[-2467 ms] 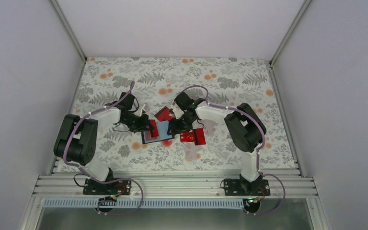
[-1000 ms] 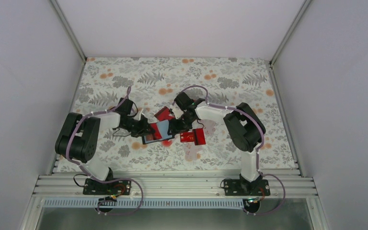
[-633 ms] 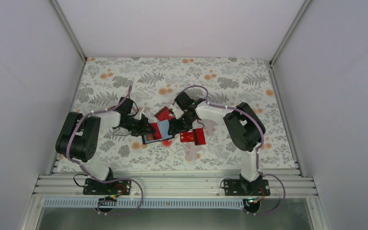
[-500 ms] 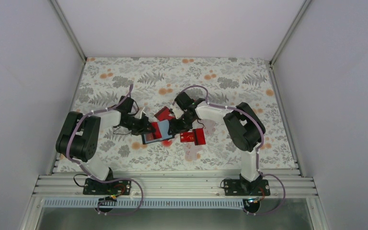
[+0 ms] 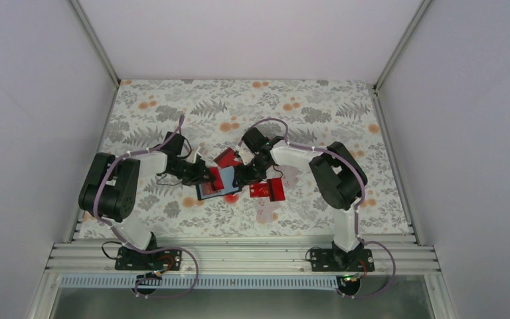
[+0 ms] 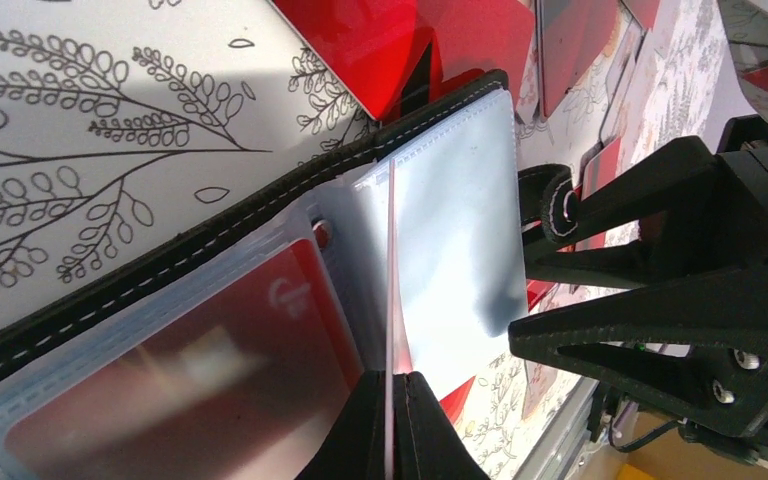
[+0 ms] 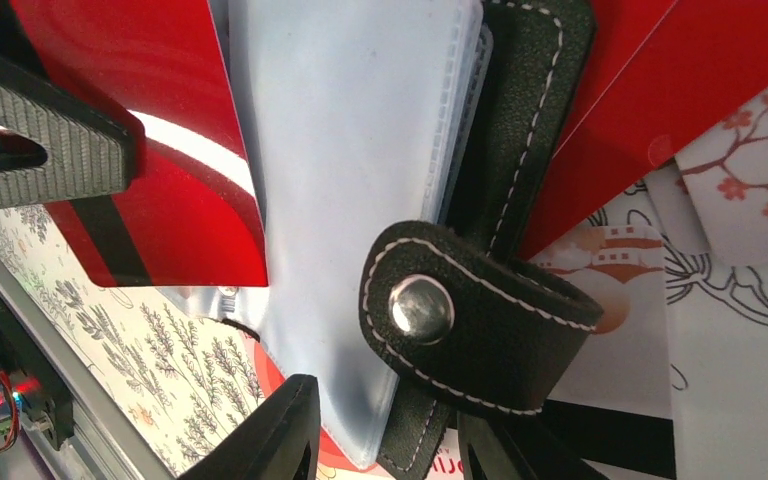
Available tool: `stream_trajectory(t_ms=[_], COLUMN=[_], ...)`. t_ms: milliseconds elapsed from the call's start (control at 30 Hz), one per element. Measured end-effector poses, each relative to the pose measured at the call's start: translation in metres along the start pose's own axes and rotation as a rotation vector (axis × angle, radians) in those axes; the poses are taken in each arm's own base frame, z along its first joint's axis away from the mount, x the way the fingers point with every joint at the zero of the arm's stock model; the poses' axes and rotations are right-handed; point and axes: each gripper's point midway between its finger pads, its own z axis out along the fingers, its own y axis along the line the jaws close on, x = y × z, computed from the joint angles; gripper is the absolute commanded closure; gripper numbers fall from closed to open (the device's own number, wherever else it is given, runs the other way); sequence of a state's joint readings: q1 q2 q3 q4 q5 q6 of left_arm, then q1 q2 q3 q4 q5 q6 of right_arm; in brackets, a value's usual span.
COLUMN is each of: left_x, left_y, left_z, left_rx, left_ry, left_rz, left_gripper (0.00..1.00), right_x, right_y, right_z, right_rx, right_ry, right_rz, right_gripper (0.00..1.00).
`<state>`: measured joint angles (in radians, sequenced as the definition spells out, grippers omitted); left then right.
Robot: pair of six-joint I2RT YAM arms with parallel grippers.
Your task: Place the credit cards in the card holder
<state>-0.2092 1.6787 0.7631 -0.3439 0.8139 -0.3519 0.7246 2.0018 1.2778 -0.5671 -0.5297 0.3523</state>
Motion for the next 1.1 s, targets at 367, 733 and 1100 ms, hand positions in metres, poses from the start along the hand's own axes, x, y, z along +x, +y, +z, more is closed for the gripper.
stream_trajectory(t_ms=[367,733,1100], left_x=[0.000,0.000,0.004], left_y=[0.003,0.011,0.013], left_z=[0.002,-0.007,-0.008], left_rx=[0.018,-0.022,-0.025], left_ry=[0.002,-0.026,-0.034], left_rz=[-0.013,-0.064,-0.077], left_gripper=[0.98,0.98,0.98], right_x=[-0.001,-0.003,-0.004], right_y=[0.001,0.002,0.001], right_z=[0.001,0.002,0.005], right_rx=[-0.010,-0.021,-0.023], right_ry=[0.011,0.015,0.019], right_rz=[0.003,0.002,-0.003], right_gripper=[0.64,0.64,0.81])
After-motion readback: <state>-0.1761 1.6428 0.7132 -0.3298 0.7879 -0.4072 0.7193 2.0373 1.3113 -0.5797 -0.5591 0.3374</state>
